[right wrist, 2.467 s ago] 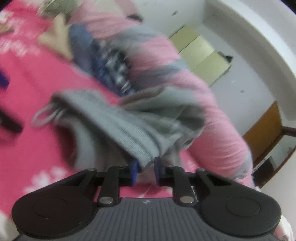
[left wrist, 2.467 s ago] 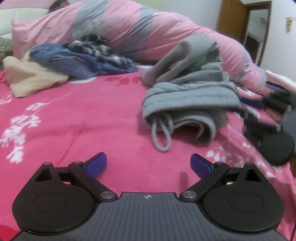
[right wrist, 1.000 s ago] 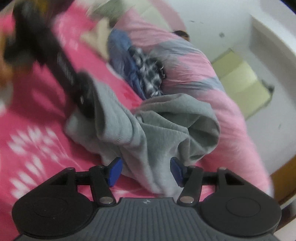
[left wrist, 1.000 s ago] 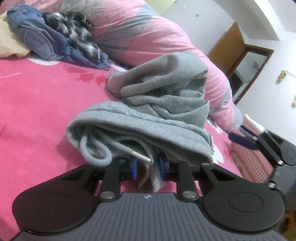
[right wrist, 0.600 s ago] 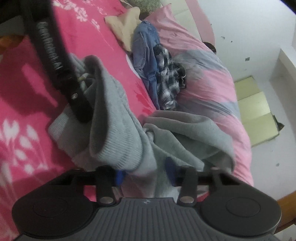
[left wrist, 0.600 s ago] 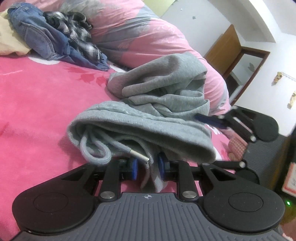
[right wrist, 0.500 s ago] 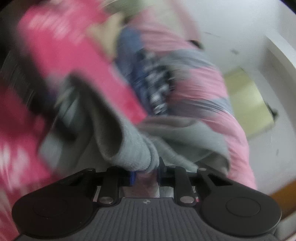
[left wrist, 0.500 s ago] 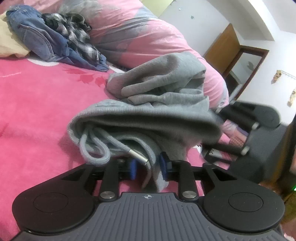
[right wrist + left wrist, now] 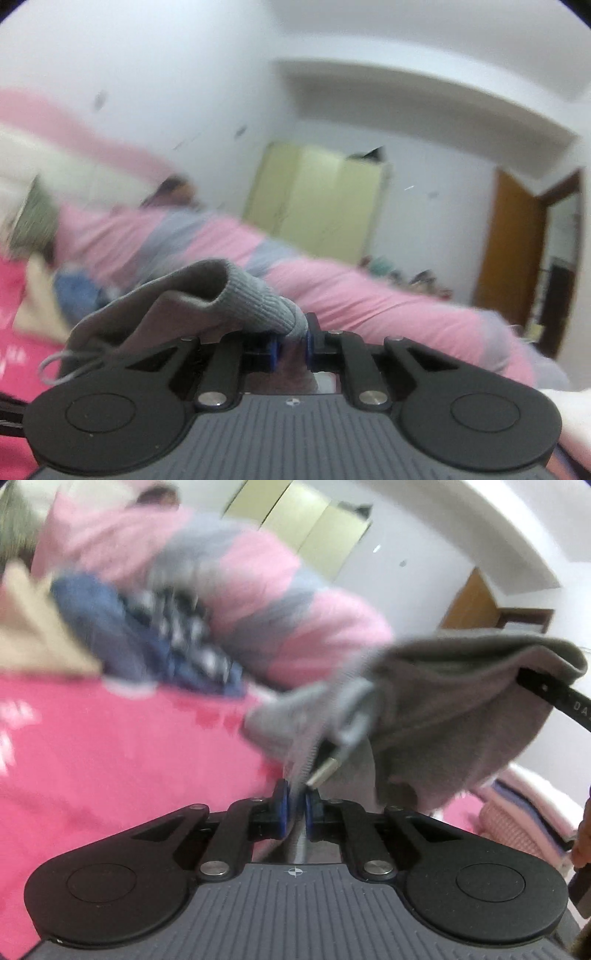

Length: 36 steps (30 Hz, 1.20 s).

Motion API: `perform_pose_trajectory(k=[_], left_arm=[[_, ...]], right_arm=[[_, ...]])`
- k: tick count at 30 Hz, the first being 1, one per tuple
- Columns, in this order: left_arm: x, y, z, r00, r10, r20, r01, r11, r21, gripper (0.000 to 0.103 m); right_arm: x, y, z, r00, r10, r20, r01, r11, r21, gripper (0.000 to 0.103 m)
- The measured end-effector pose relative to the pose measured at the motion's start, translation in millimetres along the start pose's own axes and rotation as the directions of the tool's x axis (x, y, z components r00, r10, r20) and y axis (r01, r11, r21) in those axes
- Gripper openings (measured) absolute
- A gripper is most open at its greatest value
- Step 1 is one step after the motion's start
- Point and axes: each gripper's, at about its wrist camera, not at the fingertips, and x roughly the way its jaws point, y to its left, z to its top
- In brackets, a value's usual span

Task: Fold clothes
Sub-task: 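Lift the grey hoodie high with both grippers to shake it out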

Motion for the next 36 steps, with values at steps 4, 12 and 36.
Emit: perform_pose_trajectory(k=[4, 12, 36], left_arm=[[-38, -38, 29, 0.995, -0.083, 0.056, 0.079, 0.994, 0.079, 0.007], [-122, -155, 110, 0.891, -0.429, 0.146, 0.380, 0.883, 0.274, 0.007], [-214, -302, 143, 0.593, -0.798, 0.110, 0.735, 0.591, 0.332, 0.000]], right_arm=[[-35, -32, 30, 0.987, -0.124, 0.098, 0.122, 0.992, 0.030, 0.013], [-108, -141, 106, 0.918, -0.350, 0.186, 0.318, 0.931, 0.178, 0.013], [-266, -227, 219, 0.780, -0.541, 0.314, 0.544, 0.835, 0.086, 0.013]])
